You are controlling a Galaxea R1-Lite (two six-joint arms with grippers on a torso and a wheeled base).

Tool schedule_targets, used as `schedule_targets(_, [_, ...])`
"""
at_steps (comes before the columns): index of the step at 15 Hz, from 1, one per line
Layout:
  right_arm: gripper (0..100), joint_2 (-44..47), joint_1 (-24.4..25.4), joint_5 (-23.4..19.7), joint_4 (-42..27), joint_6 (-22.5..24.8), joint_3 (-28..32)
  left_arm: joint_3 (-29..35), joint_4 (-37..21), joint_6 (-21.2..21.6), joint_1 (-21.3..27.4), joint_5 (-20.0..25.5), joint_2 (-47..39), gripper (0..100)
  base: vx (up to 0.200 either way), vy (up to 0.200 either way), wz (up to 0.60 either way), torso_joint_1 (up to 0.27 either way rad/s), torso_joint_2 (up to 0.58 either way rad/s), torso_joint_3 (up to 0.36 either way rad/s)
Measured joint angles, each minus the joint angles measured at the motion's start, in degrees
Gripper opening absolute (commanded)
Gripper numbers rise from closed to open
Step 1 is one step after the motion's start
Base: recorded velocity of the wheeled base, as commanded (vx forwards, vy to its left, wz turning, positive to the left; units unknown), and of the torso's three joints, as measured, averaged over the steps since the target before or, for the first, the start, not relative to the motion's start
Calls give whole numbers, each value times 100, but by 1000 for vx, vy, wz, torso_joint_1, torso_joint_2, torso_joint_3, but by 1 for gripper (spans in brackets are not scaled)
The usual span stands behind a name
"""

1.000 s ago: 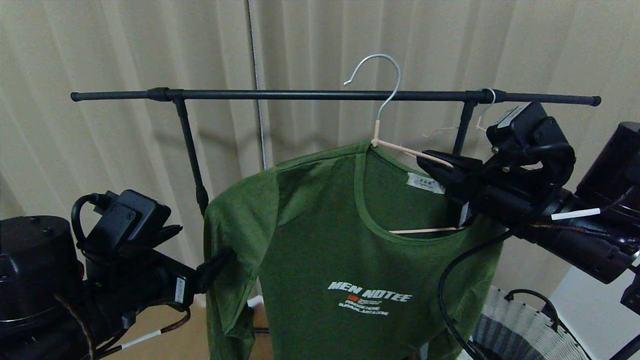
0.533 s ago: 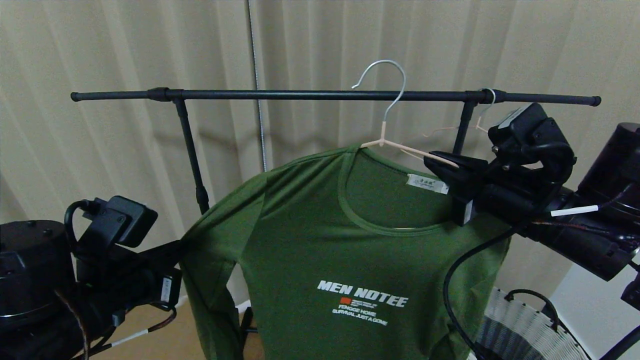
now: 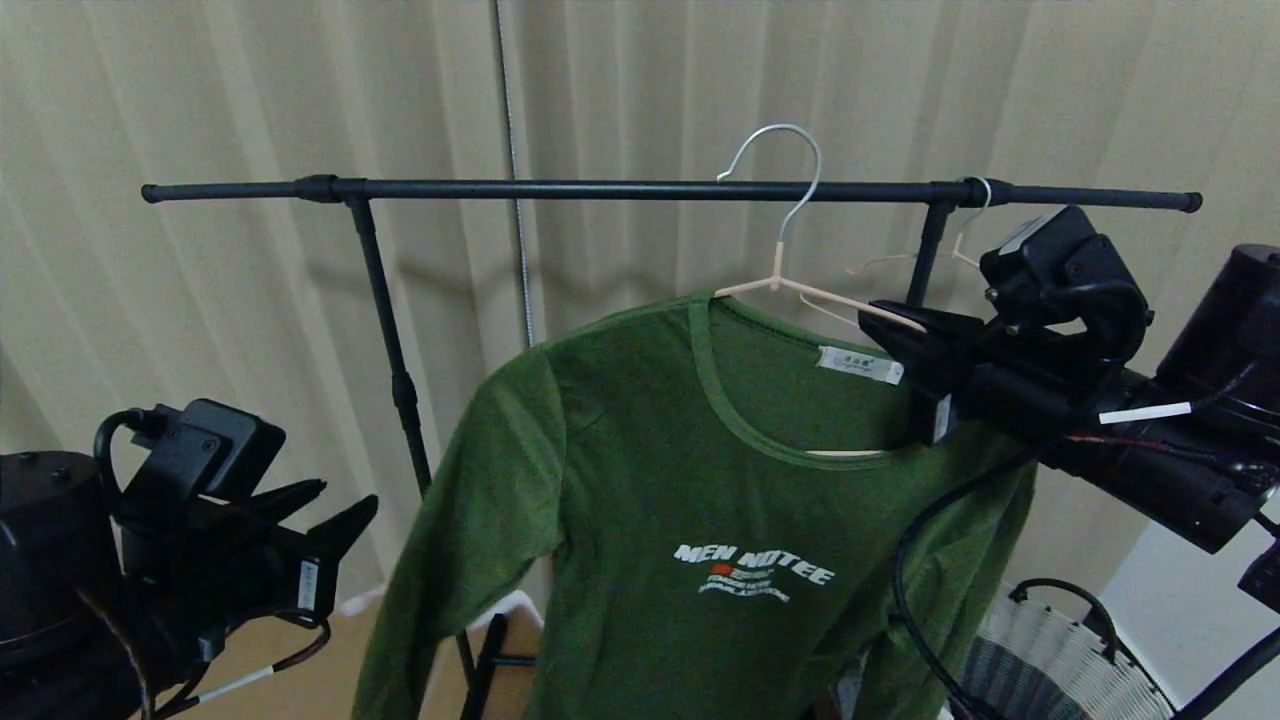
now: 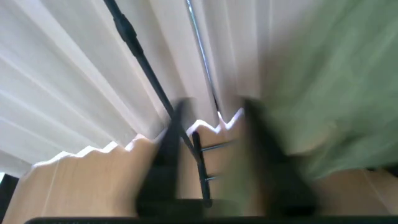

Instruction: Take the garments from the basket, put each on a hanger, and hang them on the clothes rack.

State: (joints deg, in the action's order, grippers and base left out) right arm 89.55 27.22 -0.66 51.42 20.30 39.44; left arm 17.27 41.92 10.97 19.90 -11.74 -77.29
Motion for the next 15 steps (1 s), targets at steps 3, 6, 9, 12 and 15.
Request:
schedule_targets(3, [0,-5,0,139,-180,6,28,-50,-7,-63,9,17,212,100,0,0,0,0,0,0])
schedule_targets(6, [0,-37,-18,344,-369,9,22,-105,-79,-126,9,134,678,100,0,0,0,0,0,0])
schedule_targets(9, [0,-44,-157,523,-588,33,-17,-295,-108,-328,5,171,1206,100,0,0,0,0,0,0])
schedule_targets(12, [0,-72,-272,891,-1036,41,-17,-581,-104,-586,-2,206,1635,100,0,0,0,0,0,0])
schedule_targets(15, [0,-44,-388,1236,-1093,37,-17,-656,-79,-605,-16,252,1840,100,0,0,0,0,0,0])
